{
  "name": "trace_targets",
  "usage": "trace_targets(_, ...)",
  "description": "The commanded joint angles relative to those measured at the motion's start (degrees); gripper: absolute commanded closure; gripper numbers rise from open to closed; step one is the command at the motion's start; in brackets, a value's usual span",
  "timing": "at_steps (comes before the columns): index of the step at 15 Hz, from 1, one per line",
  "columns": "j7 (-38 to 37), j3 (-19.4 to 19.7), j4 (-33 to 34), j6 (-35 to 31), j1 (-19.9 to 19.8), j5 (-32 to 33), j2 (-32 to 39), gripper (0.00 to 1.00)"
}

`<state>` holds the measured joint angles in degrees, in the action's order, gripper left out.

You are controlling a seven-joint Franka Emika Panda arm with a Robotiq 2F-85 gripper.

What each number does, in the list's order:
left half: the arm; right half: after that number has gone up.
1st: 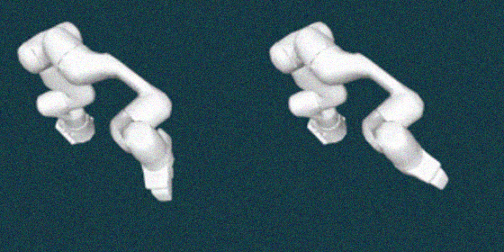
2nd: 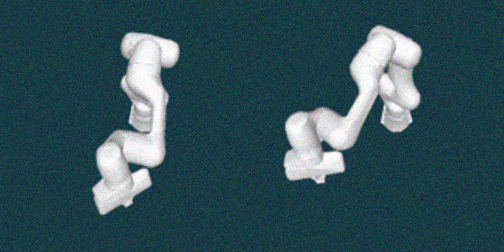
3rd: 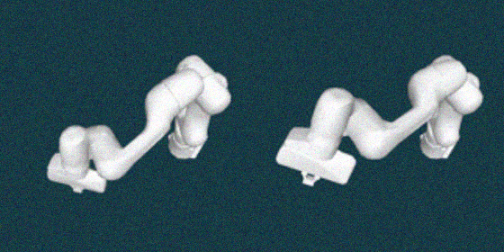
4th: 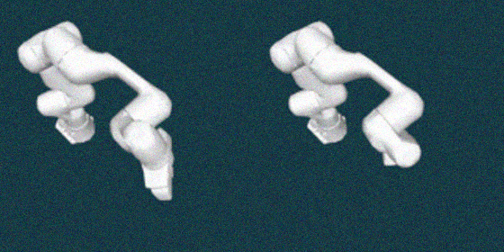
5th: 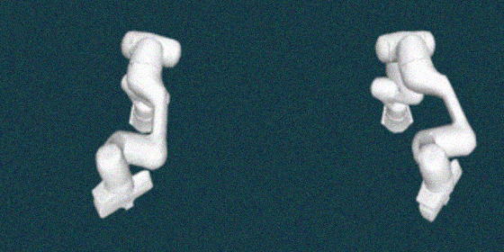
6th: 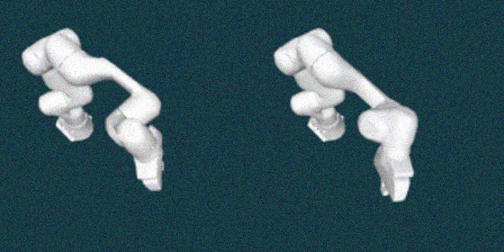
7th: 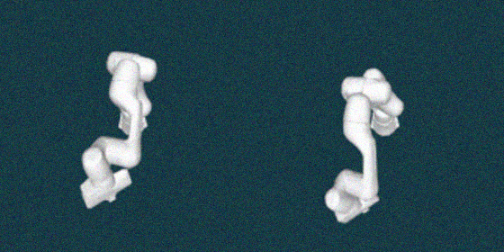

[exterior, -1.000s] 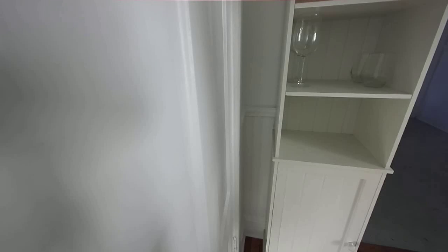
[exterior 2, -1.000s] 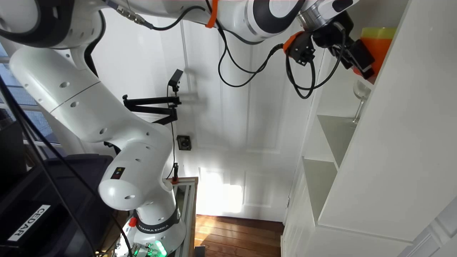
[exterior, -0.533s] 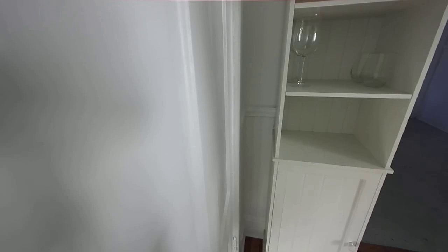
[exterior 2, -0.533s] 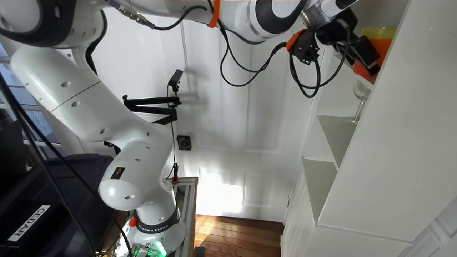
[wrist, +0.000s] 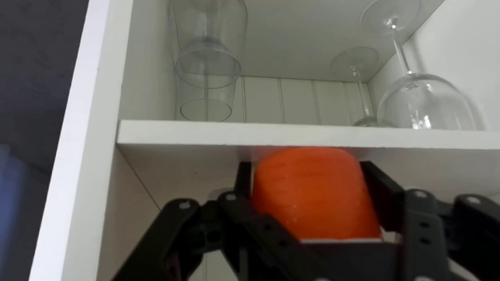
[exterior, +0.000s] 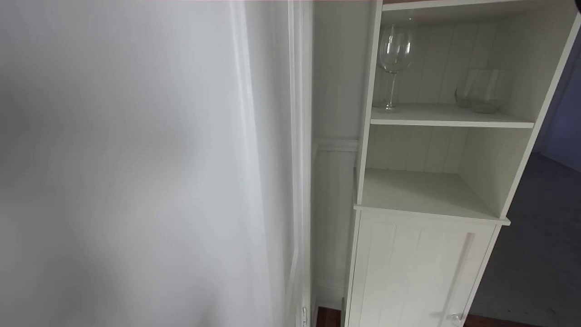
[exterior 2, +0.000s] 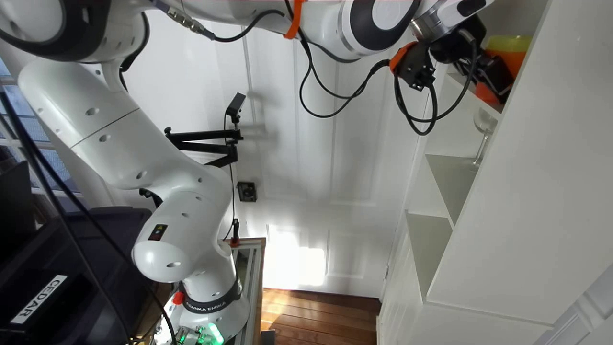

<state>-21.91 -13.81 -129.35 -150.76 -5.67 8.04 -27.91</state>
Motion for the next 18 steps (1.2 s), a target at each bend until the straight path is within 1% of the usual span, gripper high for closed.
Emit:
trace_targets(1,-0.82,0.23,0.88,-0.80,-0.69,0.64,0.53,0.57)
trace_targets(3,0.93,1.30,0.64,0.05,0.33,-0.13,-0.28,0.57)
trace_targets(7,10.85,6.02,-0.41,4.34,5.97,-3.45,-3.97,0.57)
trace_targets(8,14.01,7.45,-0.77,6.36,7.79,-4.37,-5.32,0.57)
trace_targets(11,20.60,9.86,-0.99,14.78,10.79,-5.37,-9.26,0.57)
trace_targets(15,28.14,11.77,-0.30,26.71,12.96,-4.91,-14.51,0.57)
trace_targets(18,32.94,13.05,0.83,33.64,13.60,-4.27,-18.06,0.57)
